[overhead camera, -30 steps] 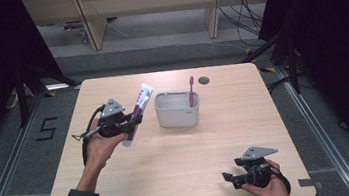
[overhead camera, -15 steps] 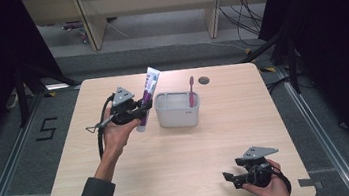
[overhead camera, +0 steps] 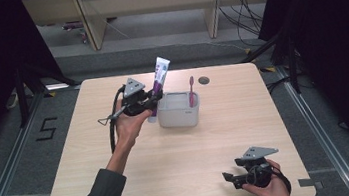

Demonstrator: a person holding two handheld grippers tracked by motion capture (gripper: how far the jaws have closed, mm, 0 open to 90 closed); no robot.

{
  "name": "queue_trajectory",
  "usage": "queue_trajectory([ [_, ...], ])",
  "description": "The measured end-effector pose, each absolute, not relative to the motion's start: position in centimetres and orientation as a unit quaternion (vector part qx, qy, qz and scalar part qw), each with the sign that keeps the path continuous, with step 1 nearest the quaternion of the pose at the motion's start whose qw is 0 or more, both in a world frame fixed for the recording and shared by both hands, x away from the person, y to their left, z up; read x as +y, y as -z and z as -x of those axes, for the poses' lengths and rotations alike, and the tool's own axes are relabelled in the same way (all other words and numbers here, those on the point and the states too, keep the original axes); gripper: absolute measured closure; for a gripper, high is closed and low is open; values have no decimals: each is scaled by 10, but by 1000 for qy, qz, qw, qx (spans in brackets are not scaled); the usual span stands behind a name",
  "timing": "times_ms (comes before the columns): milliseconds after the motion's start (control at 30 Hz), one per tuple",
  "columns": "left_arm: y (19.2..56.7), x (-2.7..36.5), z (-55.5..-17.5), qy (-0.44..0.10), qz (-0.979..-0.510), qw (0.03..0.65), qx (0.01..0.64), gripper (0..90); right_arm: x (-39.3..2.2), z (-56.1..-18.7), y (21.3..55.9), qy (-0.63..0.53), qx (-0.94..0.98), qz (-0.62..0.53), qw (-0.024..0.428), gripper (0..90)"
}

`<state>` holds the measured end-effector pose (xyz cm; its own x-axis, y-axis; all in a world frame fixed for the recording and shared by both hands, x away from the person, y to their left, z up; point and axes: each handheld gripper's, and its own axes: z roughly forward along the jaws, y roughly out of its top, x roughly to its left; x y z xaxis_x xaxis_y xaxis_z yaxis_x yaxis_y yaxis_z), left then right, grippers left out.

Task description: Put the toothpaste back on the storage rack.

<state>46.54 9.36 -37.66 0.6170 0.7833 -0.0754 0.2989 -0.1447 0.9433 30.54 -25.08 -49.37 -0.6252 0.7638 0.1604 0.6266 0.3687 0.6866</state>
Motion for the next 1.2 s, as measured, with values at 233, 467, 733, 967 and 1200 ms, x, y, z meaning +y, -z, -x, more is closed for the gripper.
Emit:
queue_trajectory([
  [233, 370, 76, -471, -225, -719, 544, 369, 744, -251, -306, 494, -370, 822, -422, 93, 286],
  [467, 368, 62, -480, -221, -713, 554, 368, 744, -250, -304, 493, -370, 821, -427, 86, 286],
  [733, 369, 50, -490, -220, -707, 565, 365, 744, -250, -305, 493, -373, 821, -423, 86, 285],
  [967, 372, 43, -501, -213, -706, 570, 363, 743, -249, -305, 493, -374, 821, -422, 87, 286],
  [1200, 380, 39, -512, -214, -698, 573, 372, 743, -250, -305, 494, -374, 825, -414, 91, 286],
])
